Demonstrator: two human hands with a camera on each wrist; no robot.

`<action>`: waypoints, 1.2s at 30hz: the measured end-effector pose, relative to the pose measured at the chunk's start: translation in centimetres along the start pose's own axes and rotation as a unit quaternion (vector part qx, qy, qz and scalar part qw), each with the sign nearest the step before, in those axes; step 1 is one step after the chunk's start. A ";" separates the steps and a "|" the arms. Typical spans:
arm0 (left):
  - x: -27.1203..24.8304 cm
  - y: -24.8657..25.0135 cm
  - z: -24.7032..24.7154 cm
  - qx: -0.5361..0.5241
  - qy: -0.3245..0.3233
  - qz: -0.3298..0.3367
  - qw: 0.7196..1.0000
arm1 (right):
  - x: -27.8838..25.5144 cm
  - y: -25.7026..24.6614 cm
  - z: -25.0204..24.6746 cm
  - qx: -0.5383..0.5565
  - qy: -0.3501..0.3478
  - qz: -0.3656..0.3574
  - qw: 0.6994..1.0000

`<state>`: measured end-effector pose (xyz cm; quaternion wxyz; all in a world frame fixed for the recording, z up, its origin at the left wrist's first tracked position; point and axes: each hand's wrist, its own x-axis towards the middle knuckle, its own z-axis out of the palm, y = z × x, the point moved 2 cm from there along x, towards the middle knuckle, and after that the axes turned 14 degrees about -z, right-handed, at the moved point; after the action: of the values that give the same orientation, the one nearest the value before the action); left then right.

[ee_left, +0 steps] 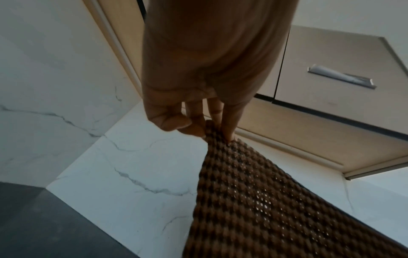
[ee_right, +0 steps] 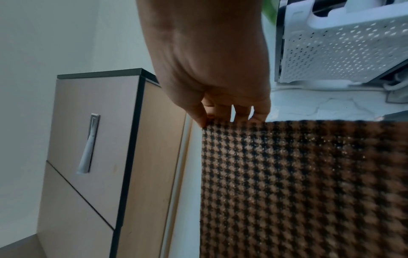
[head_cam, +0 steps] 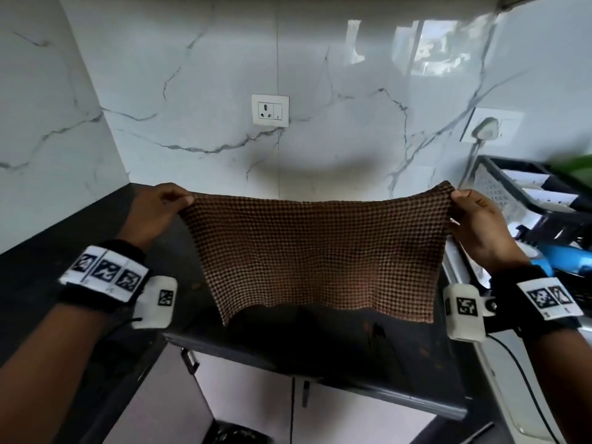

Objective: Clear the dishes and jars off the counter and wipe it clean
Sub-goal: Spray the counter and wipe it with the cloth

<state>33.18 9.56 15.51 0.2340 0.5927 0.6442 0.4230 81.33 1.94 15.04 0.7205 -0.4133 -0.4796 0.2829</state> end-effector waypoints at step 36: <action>-17.4 -15.7 10.9 -0.209 -0.114 -0.233 0.943 | -22.5 15.0 22.8 -0.247 -0.523 -0.091 0.811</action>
<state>36.34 -3.33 -6.68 0.5163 0.4085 0.6305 0.4112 51.53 -1.33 -3.72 0.2569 -0.3212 -0.8730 0.2621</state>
